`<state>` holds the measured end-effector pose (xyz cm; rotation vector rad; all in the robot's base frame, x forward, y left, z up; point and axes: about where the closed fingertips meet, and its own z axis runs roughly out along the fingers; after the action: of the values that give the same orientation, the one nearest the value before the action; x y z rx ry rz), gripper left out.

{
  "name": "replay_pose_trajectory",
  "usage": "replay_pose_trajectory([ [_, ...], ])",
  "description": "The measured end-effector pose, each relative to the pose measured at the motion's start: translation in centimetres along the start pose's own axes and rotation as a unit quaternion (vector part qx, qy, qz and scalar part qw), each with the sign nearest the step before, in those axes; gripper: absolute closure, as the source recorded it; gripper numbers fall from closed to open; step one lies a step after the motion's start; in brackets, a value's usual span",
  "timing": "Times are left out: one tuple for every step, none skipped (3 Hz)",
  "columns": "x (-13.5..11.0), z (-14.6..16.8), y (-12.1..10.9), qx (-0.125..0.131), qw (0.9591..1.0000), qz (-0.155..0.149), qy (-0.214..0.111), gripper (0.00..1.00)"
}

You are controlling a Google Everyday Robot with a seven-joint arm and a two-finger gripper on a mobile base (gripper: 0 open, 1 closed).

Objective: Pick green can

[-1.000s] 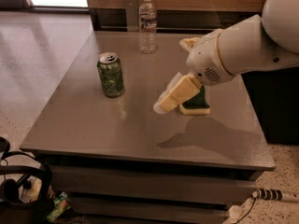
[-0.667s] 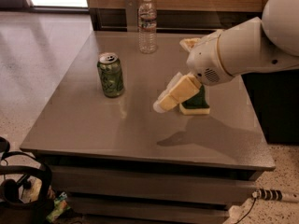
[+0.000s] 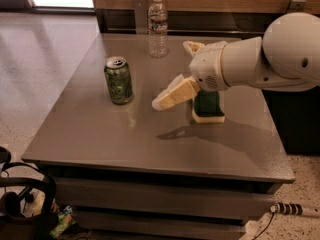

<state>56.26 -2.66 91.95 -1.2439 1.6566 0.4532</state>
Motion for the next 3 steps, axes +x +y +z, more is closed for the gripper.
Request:
replay_pose_trajectory([
  [-0.4,2.3,-1.3,0.022,0.9977,0.008,-0.064,0.0],
  [-1.6,4.2,-1.9,0.03,0.9931,0.01,-0.113,0.0],
  [-3.2,6.3,-1.8,0.014,0.9913,0.005,-0.131,0.0],
])
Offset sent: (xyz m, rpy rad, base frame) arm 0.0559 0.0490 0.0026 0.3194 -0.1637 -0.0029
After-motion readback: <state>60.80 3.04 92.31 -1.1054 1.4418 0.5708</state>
